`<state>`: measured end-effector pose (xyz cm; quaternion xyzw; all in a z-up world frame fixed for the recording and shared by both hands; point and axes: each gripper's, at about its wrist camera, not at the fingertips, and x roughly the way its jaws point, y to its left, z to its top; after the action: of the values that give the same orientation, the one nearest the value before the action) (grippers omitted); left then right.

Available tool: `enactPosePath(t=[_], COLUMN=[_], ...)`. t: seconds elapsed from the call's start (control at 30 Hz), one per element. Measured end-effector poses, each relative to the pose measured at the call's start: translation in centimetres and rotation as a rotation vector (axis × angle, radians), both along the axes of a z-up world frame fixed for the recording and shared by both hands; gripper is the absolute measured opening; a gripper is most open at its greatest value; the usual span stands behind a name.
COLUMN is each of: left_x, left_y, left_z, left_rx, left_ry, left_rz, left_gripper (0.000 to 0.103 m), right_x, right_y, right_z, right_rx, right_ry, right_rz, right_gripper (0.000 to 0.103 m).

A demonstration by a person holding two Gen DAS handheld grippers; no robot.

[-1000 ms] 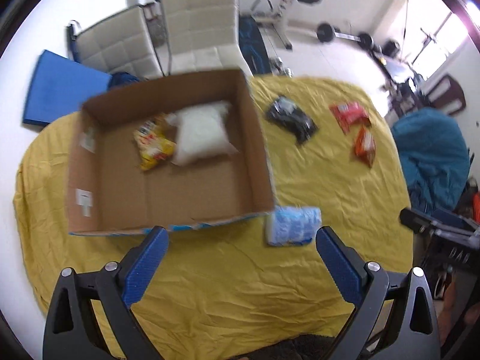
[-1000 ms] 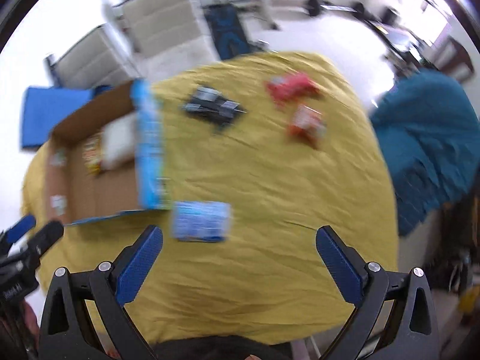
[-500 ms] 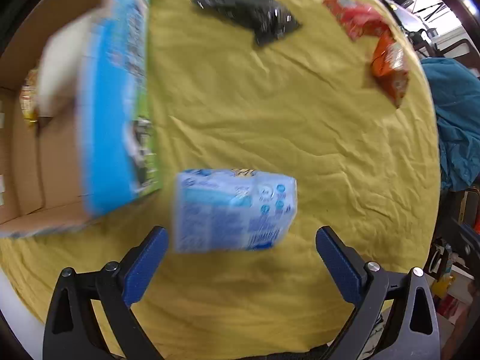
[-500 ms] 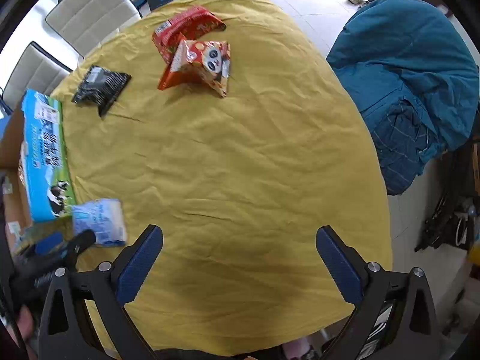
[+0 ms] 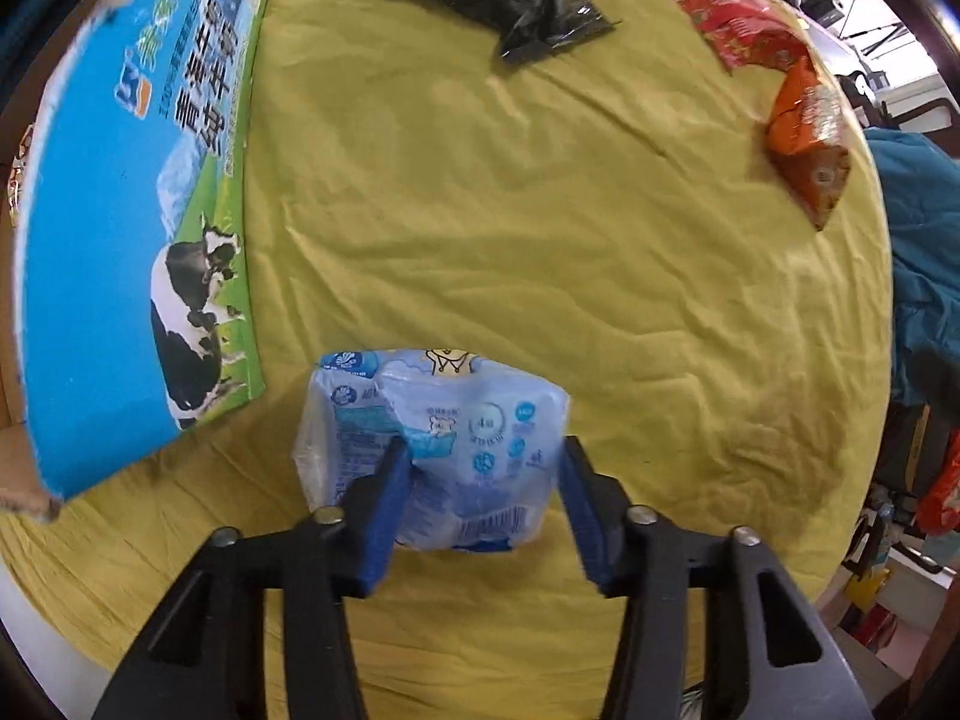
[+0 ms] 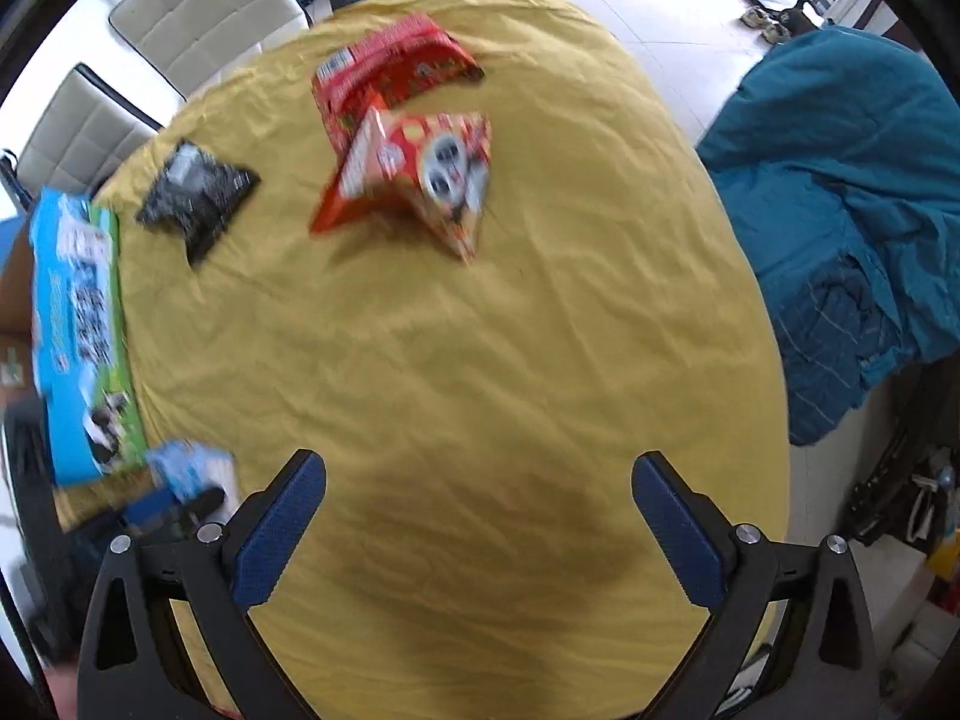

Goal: Organize snacks
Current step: 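Grasp the blue milk pack with the left gripper while the right grasps the orange panda bag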

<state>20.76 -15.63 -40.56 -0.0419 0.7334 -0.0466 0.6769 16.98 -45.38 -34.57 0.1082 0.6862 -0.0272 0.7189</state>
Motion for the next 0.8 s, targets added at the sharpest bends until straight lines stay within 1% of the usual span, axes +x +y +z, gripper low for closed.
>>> enactPosePath(t=[0.1, 0.27, 0.37, 0.43, 0.47, 0.5, 0.6, 0.63, 0.67, 0.7, 0.73, 0.8], left_x=[0.5, 3.0, 4.6, 5.0, 5.5, 5.6, 6.3, 6.5, 6.4, 6.2, 6.2, 6.3], left_y=[-0.9, -2.3, -2.8, -3.0, -3.2, -3.5, -3.8, -3.9, -4.0, -3.9, -3.2, -3.3], left_z=[0.4, 0.5, 0.7, 0.8, 1.0, 1.0, 0.0, -0.5, -1.0, -1.2, -1.2, -1.2], left_rx=[-0.045, -0.1, -0.125, -0.129, -0.127, -0.124, -0.125, -0.132, -0.134, -0.135, -0.139, -0.133], left_ry=[0.004, 0.005, 0.003, -0.006, -0.012, -0.018, -0.009, 0.005, 0.022, 0.033, 0.039, 0.042], left_rz=[0.037, 0.101, 0.131, 0.137, 0.136, 0.135, 0.134, 0.133, 0.128, 0.124, 0.12, 0.106], left_gripper=[0.044, 0.044, 0.044, 0.044, 0.044, 0.044, 0.045, 0.046, 0.046, 0.046, 0.046, 0.046], right_x=[3.3, 8.8, 11.4, 12.9, 13.3, 13.7, 14.2, 14.3, 14.3, 14.3, 14.3, 14.0], right_y=[-0.5, -1.8, -1.9, -1.8, -1.9, -1.9, -2.1, -2.1, -2.0, -2.0, -1.8, -1.5], right_z=[0.3, -1.1, -2.3, -3.5, -4.1, -4.8, -7.3, -7.9, -8.1, -8.1, -8.1, -8.0], right_rx=[0.036, 0.131, 0.143, 0.128, 0.129, 0.146, 0.233, 0.257, 0.26, 0.257, 0.251, 0.238], right_ry=[-0.029, -0.008, 0.019, 0.052, 0.069, 0.09, 0.176, 0.188, 0.188, 0.181, 0.174, 0.169], right_rz=[-0.017, -0.043, -0.032, -0.027, -0.032, -0.038, -0.079, -0.089, -0.09, -0.089, -0.084, -0.076], right_gripper=[0.103, 0.103, 0.103, 0.101, 0.095, 0.085, 0.073, 0.071, 0.068, 0.064, 0.063, 0.061])
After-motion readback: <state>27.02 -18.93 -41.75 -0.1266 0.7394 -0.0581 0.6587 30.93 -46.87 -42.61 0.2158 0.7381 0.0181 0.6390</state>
